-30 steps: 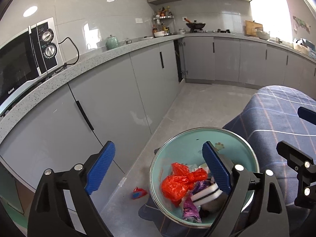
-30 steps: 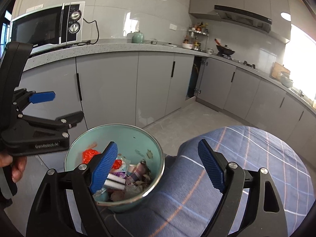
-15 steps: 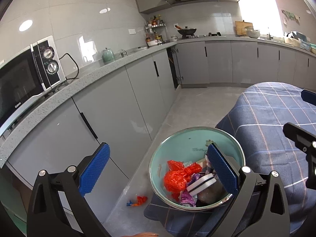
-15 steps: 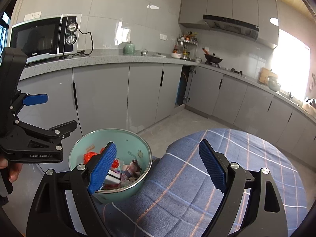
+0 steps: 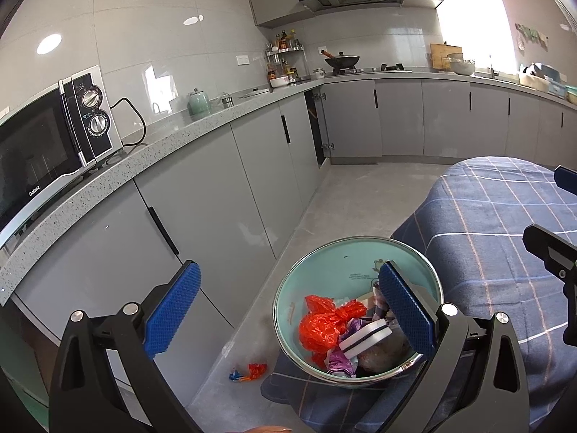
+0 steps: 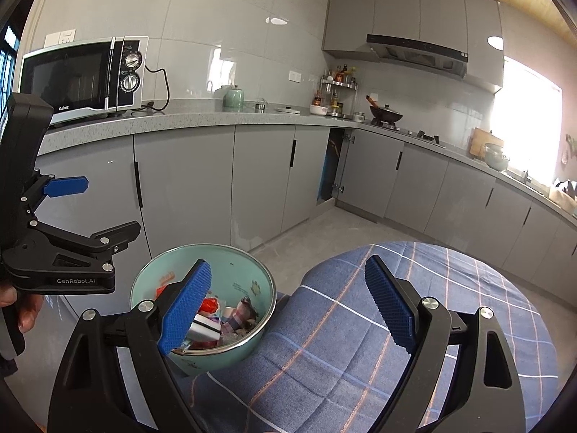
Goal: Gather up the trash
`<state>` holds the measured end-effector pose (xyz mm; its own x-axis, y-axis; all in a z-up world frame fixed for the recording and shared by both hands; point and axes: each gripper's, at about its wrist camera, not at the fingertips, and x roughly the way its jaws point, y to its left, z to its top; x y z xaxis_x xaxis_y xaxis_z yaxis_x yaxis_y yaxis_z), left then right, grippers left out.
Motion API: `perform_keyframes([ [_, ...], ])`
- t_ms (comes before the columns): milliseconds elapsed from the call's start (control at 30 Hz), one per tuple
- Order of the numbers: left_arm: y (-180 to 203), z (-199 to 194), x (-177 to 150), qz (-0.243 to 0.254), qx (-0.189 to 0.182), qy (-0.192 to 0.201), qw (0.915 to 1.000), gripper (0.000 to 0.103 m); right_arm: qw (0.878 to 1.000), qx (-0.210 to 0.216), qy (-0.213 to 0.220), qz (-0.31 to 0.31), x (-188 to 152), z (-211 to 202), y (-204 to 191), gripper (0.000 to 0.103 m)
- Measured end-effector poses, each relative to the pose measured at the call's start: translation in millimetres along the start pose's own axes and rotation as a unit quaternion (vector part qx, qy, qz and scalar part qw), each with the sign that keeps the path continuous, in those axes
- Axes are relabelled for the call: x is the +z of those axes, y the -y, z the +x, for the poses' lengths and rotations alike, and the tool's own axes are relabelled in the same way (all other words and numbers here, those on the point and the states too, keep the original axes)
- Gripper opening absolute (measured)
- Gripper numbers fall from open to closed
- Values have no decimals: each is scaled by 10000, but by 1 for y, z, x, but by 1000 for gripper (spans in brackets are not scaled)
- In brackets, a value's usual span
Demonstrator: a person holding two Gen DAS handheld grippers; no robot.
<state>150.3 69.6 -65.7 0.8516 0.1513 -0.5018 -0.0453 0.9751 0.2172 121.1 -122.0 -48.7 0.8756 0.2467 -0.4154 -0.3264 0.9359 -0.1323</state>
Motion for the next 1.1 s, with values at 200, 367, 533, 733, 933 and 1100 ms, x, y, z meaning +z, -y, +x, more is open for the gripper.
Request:
perform_keyframes([
  [200,0,-1,0,-1,-14,11,10000,97,10000,2,13,-3,0,-2,0,87],
  [367,2,-4,2,15,-44,48,10000,97,10000,-5,34,37,1,-5,2,87],
  [533,4,-6,3,30,-48,70,10000,97,10000,-4,48,43,2,-6,3,87],
  [733,5,-8,4,34,-71,97,9999,97,10000,-10,66,51,3,-8,3,87],
  [933,6,-10,4,44,-91,124,9999,97,9999,-19,103,56,3,-9,4,87],
  [1100,7,-12,5,54,-97,156,9998,97,9999,-32,140,59,4,-11,5,87],
])
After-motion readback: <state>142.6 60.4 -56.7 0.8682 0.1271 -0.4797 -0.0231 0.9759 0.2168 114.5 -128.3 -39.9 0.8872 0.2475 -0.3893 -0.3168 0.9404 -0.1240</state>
